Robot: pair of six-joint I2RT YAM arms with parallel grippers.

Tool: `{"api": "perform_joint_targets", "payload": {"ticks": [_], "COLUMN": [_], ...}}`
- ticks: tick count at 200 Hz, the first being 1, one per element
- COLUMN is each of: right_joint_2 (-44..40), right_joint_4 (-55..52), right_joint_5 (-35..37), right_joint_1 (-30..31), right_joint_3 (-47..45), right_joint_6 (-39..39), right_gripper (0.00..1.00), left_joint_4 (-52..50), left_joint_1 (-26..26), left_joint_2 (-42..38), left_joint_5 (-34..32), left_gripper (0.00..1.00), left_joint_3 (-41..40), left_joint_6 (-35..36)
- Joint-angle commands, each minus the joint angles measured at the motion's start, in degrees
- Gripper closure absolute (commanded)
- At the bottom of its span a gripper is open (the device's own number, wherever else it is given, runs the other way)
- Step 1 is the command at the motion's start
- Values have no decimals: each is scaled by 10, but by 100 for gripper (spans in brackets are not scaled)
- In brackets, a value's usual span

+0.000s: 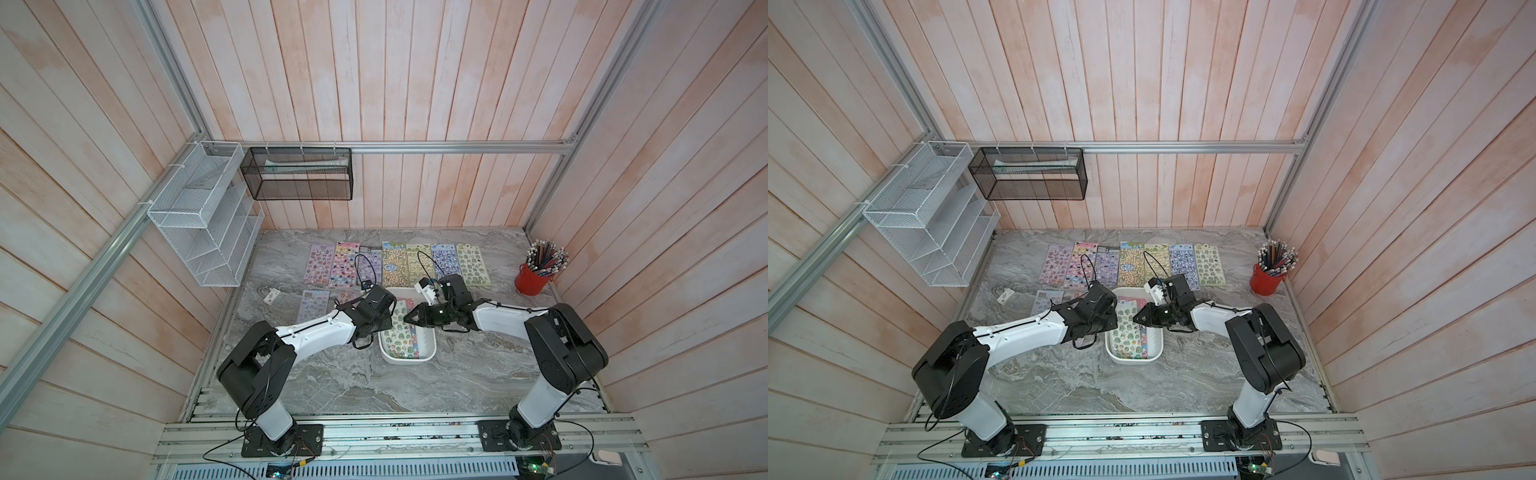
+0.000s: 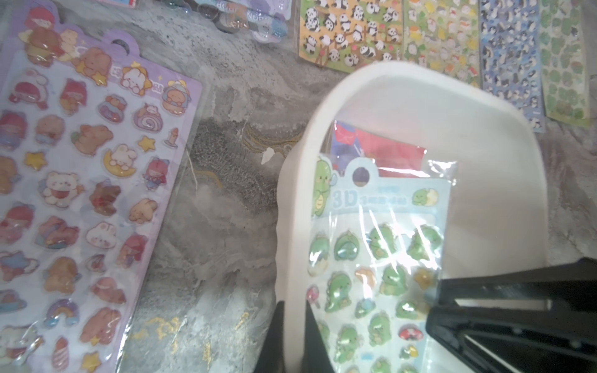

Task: Take the stickers out of the storage box
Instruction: Pick up the sticker from the storage box.

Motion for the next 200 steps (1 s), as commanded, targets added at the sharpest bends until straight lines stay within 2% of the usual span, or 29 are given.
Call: {"api": "perform_joint_targets", "payload": {"ticks": [1, 34, 68, 114, 162, 200], "right_joint_2": [-8, -20, -48, -143, -245, -293], "right_joint_4": [-2, 4, -10, -66, -148, -178], "right_joint_5": [-10, -6, -3, 10, -4, -67], "right_joint_1": [-7, -12, -20, -40, -105, -192], "right_joint_3": [-14, -15, -8, 18, 70, 87], "right_joint_6": [-1, 7, 9, 1, 0, 8], "right_gripper": [89, 100, 100, 100, 100, 100], "left_joint_4": [25, 22, 19, 14, -8, -47], "left_joint_1": [10, 10, 11, 21, 47, 91], "left_joint_2": [-4, -7, -14, -28, -75, -143], "left_joint_5": [-13, -15, -17, -21, -32, -30], "left_gripper": [100, 100, 100, 100, 100, 100], "left_joint_3": [21, 19, 17, 18, 25, 31], "left_joint_6": [-6, -6, -5, 6, 29, 81]}}
